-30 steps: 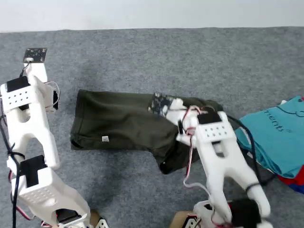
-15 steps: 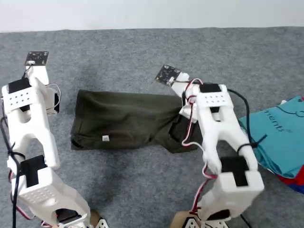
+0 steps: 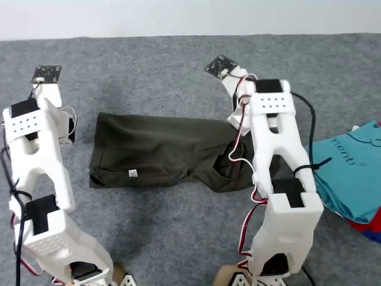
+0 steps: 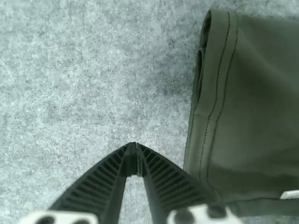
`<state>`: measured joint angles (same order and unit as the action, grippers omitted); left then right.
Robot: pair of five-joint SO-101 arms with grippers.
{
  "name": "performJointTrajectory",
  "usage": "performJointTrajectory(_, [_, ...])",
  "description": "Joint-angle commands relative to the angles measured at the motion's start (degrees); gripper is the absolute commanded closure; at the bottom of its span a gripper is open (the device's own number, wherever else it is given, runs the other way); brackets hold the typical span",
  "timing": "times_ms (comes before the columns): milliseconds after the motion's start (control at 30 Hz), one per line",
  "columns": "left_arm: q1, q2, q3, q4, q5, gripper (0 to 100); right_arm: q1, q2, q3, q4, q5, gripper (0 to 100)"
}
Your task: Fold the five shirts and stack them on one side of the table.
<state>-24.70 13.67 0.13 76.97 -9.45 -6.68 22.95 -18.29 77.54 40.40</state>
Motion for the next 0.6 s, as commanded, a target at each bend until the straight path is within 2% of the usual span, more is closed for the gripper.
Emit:
performJointTrajectory(0, [0.4, -3.2, -0.1, -1.1, 0.1, 100, -0.5, -0.7, -7.9, 11.3, -0.4, 81.5])
performJointTrajectory(100, [0.4, -3.2, -0.1, -1.8, 0.1, 100, -1.9, -0.7, -10.3, 19.5, -0.3, 88.1])
performJointTrajectory(233, [0.9, -3.2, -0.1, -1.9, 0.1, 100, -3.9, -0.7, -9.8, 25.3, -0.4, 95.7])
performJointTrajectory(333, [1.3, -3.2, -0.1, -1.8, 0.1, 100, -4.2, -1.5, -7.3, 25.4, -1.6, 95.2])
performJointTrajectory(467, [1.8, -3.2, -0.1, -1.8, 0.1, 100, -4.0, -1.9, -2.4, 25.3, -6.7, 84.7])
performJointTrajectory(567, [1.8, -3.2, -0.1, -1.8, 0.2, 100, -4.0, -1.7, -1.2, 24.7, -11.1, 85.3])
